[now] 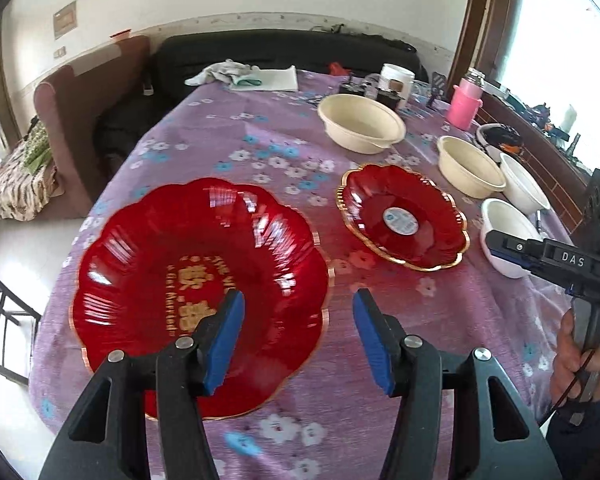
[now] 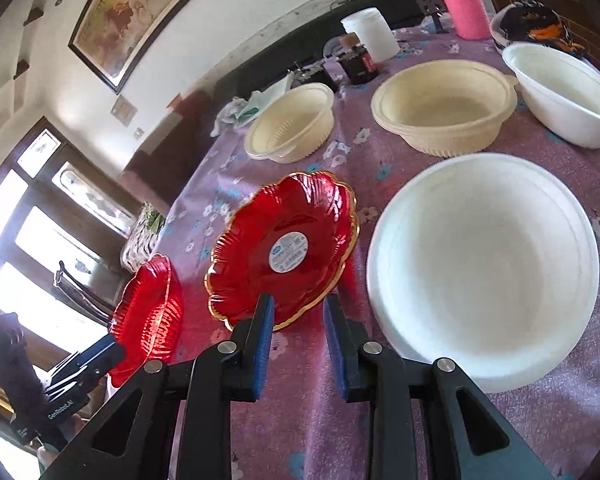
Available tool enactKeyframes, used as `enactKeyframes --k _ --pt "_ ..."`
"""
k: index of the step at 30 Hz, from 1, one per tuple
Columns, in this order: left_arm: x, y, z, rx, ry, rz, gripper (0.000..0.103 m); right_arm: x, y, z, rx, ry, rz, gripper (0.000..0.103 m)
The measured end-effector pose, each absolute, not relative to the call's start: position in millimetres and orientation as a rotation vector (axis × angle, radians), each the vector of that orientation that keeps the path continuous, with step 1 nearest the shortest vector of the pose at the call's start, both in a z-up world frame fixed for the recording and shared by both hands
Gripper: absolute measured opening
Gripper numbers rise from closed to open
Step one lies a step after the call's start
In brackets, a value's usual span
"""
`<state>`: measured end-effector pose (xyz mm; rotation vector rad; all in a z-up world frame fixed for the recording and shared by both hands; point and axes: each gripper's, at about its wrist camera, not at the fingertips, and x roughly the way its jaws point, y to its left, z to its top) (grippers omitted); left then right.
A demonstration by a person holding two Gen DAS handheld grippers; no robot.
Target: Organize plates and bowls
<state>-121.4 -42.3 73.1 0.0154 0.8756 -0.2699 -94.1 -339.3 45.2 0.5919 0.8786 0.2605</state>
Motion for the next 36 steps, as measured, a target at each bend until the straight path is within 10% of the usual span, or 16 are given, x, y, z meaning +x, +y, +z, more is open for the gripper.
enactKeyframes --k 28,30,32,36 --pt "24 -132 44 0.029 1.071 -0.091 0.068 13 -351 43 0.391 1.057 0.218 0.029" --pt "30 -137 38 0.035 1.088 -0.106 0.056 12 -350 43 0.361 1.051 0.217 0.029" --pt "36 -139 30 0.030 1.124 -0.121 0.017 13 -351 38 0.371 1.058 0.241 0.029" --pt "37 -136 22 0.006 1.124 -0.137 0.016 14 -354 32 0.390 1.069 0.269 0.029"
